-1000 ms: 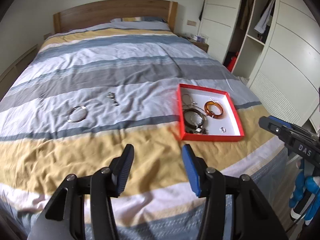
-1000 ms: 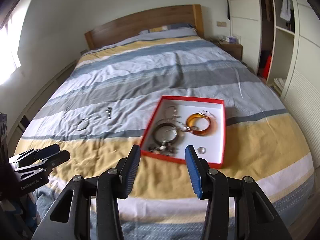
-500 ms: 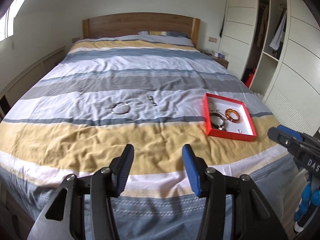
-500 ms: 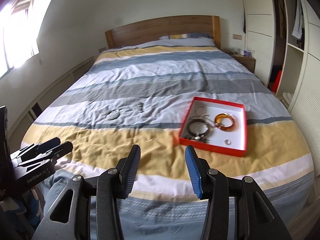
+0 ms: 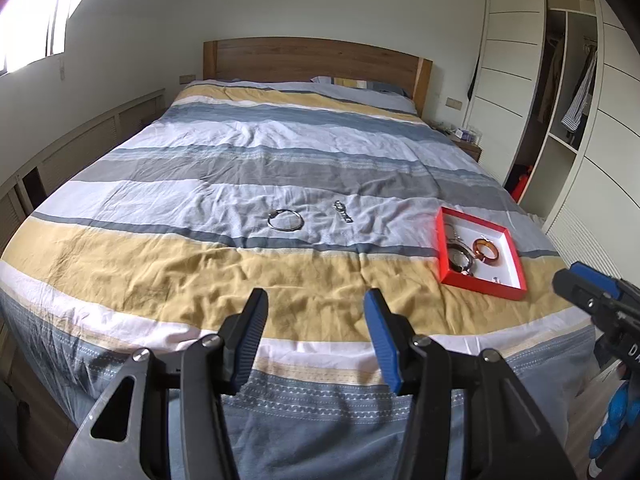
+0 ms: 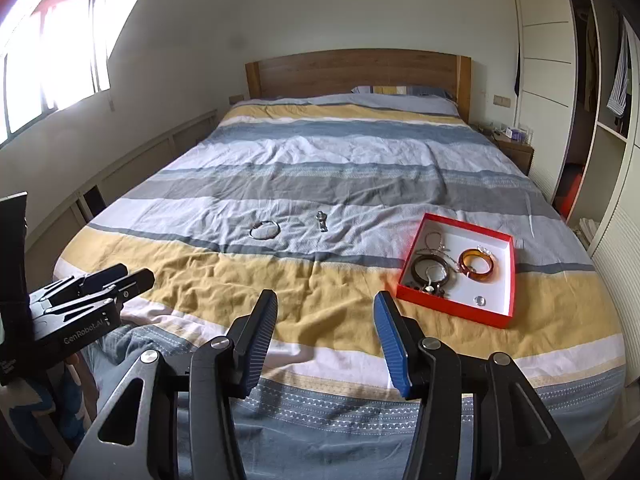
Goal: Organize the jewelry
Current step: 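Withdraw both tools from the box toward the silver bangle and watch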
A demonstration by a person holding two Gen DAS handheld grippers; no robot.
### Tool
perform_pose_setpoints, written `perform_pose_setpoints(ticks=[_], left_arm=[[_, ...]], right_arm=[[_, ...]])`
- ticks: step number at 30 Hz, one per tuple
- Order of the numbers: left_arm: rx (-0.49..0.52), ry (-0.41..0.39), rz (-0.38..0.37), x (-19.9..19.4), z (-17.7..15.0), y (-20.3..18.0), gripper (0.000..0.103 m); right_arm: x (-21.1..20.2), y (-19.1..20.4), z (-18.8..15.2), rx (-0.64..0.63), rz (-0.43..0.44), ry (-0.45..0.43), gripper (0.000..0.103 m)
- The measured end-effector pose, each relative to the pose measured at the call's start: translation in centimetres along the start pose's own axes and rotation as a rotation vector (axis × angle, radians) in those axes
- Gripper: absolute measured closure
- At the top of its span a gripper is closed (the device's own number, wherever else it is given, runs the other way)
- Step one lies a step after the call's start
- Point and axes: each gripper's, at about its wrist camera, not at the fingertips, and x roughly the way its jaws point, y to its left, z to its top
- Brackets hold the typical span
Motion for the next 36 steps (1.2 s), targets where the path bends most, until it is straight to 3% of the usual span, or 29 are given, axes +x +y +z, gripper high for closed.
perform_pose_setpoints(ticks=[8,16,26,36], left_arm=[[-0.035,-0.016,0.037,0.4,0.0,2.1,0.055],[-0.072,0.028,0.038,4.9,-0.4,4.4,0.055],[-0.064,0.094,-0.044,12.7,1.3,5.9,0.055],[-0.036,0.169,-0.103,24.6,6.3,5.3,0.056]], right_arm=[[0.6,0.3,0.7,0.005,0.017,-0.018,0.053],[4.4,-0.6,0.9,0.018,0.032,0.025,0.053],[13.6,0.1,4.1,-0.038,0.084,0.102,0.053],[27.7,-0.2,8.1,-0.103,0.138,0.193,0.055]])
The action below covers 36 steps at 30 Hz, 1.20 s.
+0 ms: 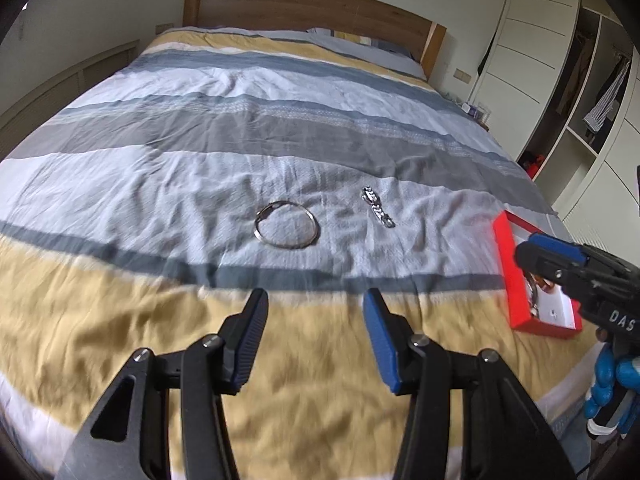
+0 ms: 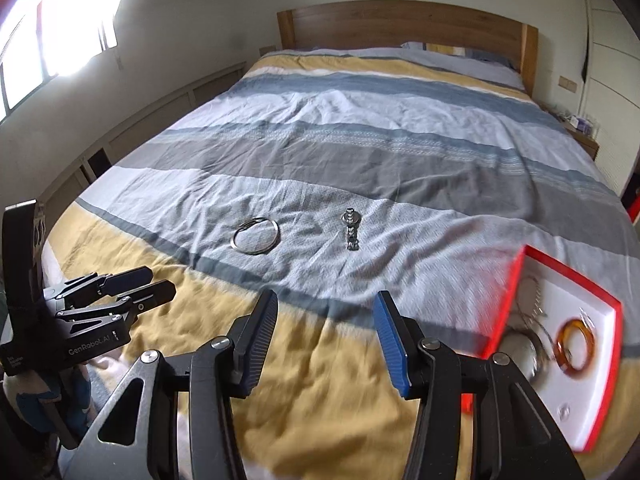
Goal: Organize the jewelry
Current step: 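Withdraw both tools from the box toward the silver bangle and watch, then grasp the silver bangle with the left tool while the right tool grasps the silver watch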
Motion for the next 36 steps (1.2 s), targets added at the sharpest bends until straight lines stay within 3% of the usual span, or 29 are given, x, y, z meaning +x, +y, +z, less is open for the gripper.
perform_pose_setpoints(ticks=[10,12,16,25,28,36], left_arm=[[0.151,0.096,0.028,11.8,4.2,-1.1,0.06],[0.162,0.122,0.039,13.8,4.4,-0.9,0.067],[0.192,0.14,0.067,16.5,4.8,-0.9,0.073],[0.143,0.1,0.034,17.5,4.9,0.4,0.088],[0.121,0.09,0.02,17.2,4.9,0.8,0.095],[-0.021,0.046,-0.137,14.3,4.8,2.2,0.099]], right_arm=[[11.2,-3.3,4.0,0.011,0.038,0.057,0.061],[13.3,-3.8,4.5,0.03,0.054,0.066,0.061],[16.6,-4.0,5.1,0.052,0.079,0.081,0.061],[21.4,-3.7,6.0,0.043,0.079,0.103,0.061],[22.0,-3.6,6.1,0.042,0.082,0.103,0.078],[19.4,-4.0,5.2,0.076,0.105,0.049,0.078]])
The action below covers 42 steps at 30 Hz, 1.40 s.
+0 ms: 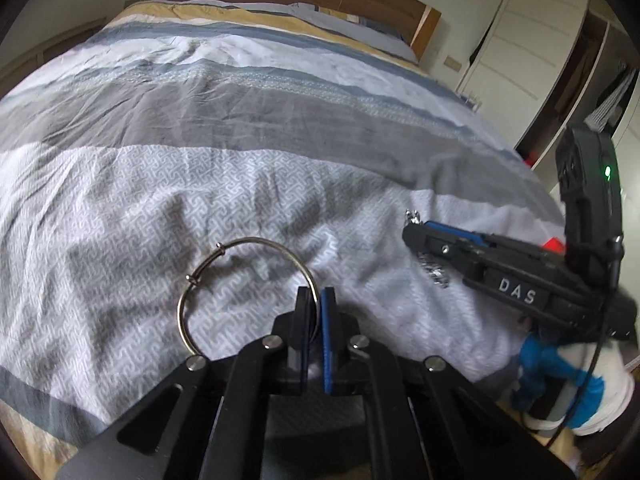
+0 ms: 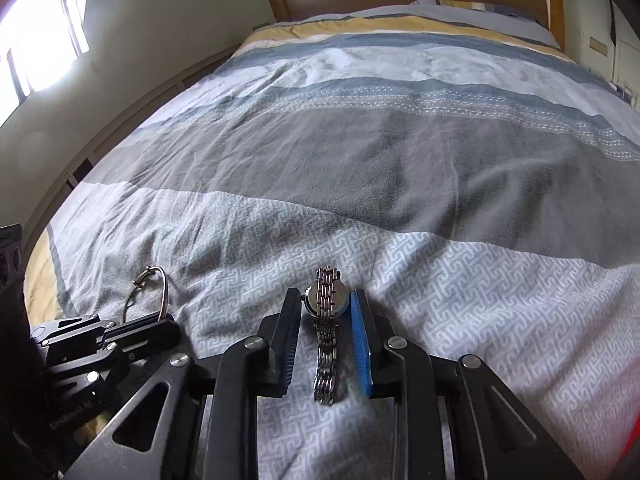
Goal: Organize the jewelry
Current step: 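Grasp the silver bangle with the left tool while the right tool grasps the silver watch, then carry the silver bangle and watch into the red box and release both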
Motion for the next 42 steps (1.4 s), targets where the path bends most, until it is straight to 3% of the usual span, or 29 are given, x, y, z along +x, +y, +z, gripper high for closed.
perform_pose_setpoints(ticks=[11,19,24,33,42], left_arm=[[-0.087,-0.07,-0.123,-7.3,-1.8,-3.4,0.099],[-0.038,-0.095,-0.185,-12.3,-3.2,-8.2,0.099],[0.033,-0.099,-0.245,-14.0,-3.4,-13.3,0.099],[0.14,-0.03,-0.361,-11.8,-3.9,-23.3,0.099],[0.278,0.087,-0.394,-5.2,-5.7,-32.5,0.099]], right_arm=[[-9.7,1.7,-2.5,0.001,-0.01,-0.076,0.078],[-18.1,0.3,-6.3,0.044,-0.077,-0.116,0.078],[-23.8,-2.4,-8.3,0.076,-0.15,-0.156,0.078],[-29.9,-10.7,-12.3,0.158,-0.286,-0.153,0.078],[-28.0,-18.0,-16.5,0.232,-0.35,-0.058,0.078]])
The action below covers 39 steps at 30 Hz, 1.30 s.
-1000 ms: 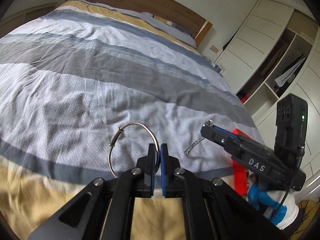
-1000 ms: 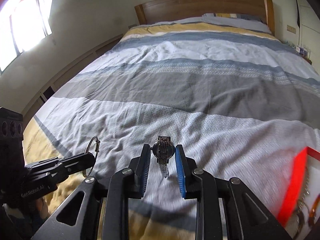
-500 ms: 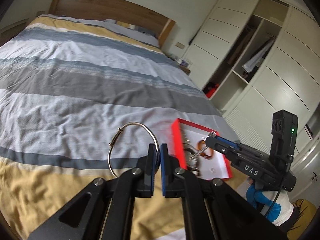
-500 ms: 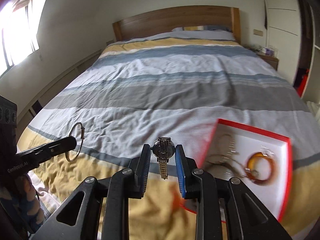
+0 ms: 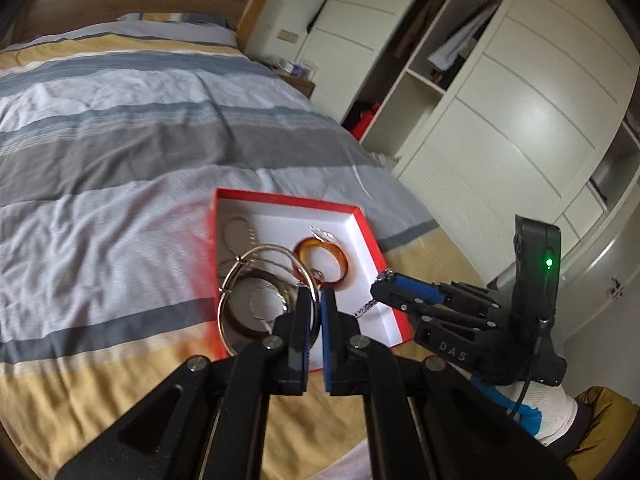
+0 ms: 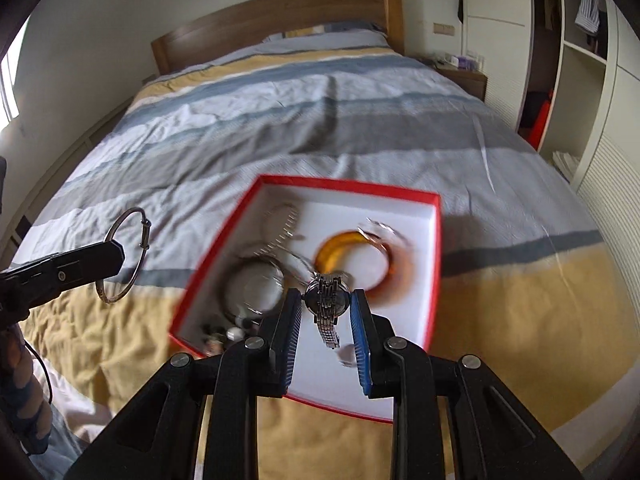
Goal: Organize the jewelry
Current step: 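Carry the silver bangle and watch into the red box and release both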
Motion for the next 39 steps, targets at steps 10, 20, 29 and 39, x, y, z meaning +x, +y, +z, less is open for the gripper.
perform_pose_setpoints(ticks=[10,20,29,39], left_arm=[[0.058,0.101,0.12,8.5,0.1,0.1,0.099],[0.059,0.159,0.139,12.1,-1.0,0.6,0.099],[0.029,0.156,0.146,11.5,-0.6,1.0,0.08],[0.012,0.098,0.169,5.6,0.0,0.0,0.067]], right_arm=[[4.0,-2.3,-0.5,-0.016,0.004,0.067,0.078],[6.1,-2.2,-0.1,-0.057,0.006,0.13,0.078],[6.0,-2.0,0.0,-0.064,0.005,0.162,0.077],[0.4,-2.0,0.2,-0.035,-0.019,0.107,0.075]])
